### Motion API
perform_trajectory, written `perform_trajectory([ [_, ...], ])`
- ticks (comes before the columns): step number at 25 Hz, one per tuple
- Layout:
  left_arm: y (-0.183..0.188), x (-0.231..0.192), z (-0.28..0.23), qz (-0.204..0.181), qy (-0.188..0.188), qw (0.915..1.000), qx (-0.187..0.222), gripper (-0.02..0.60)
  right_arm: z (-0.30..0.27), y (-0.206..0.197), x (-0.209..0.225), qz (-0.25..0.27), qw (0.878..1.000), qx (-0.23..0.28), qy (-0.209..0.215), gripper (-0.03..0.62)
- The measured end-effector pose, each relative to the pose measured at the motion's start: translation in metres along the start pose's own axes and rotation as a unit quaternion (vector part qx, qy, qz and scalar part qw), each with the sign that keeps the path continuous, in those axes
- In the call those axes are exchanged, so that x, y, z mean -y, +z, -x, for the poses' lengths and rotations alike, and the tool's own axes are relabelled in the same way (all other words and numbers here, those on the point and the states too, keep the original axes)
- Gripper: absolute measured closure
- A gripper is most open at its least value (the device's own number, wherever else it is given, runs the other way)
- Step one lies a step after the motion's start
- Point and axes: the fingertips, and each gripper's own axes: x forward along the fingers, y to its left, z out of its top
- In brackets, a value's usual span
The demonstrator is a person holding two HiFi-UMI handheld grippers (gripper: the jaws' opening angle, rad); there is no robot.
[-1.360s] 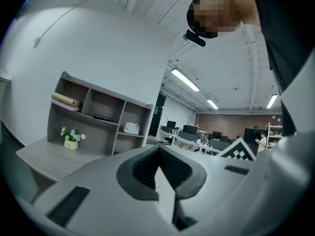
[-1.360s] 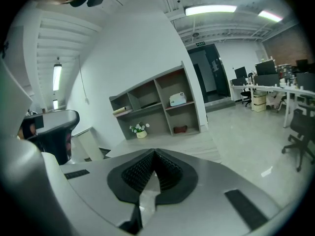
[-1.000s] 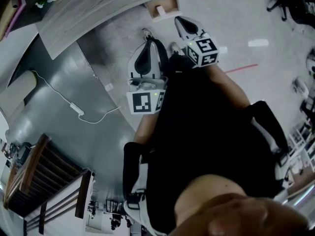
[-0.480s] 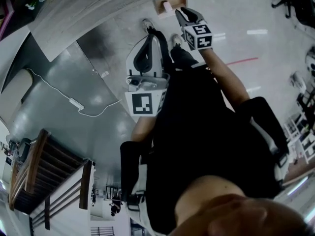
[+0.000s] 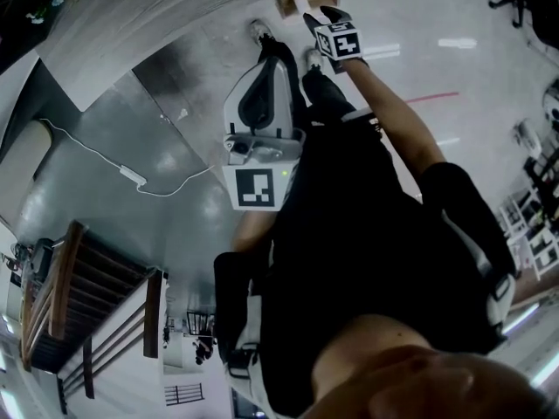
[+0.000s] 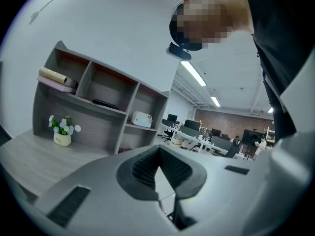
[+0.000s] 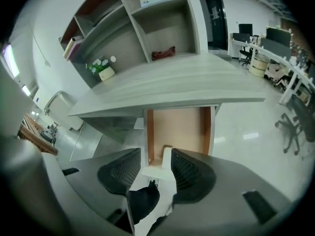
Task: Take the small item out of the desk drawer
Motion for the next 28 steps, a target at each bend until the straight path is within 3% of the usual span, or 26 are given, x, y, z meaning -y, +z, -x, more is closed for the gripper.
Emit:
perform_trajectory([
  [10,-0.024,-0.014,-0.012,0.021,0.012,0.9995,-0.019,0.583,-0.071,-0.034,0.032,-0.010,0.997,-0.065,-0.028,0.407],
  [28,-0.049,-0.036,-0.010,0.034,0.022,0.9986,-0.034,0.583,-0.118,-0.070,0.041,0.017,0.988,-0.138,-0.068,0.393],
])
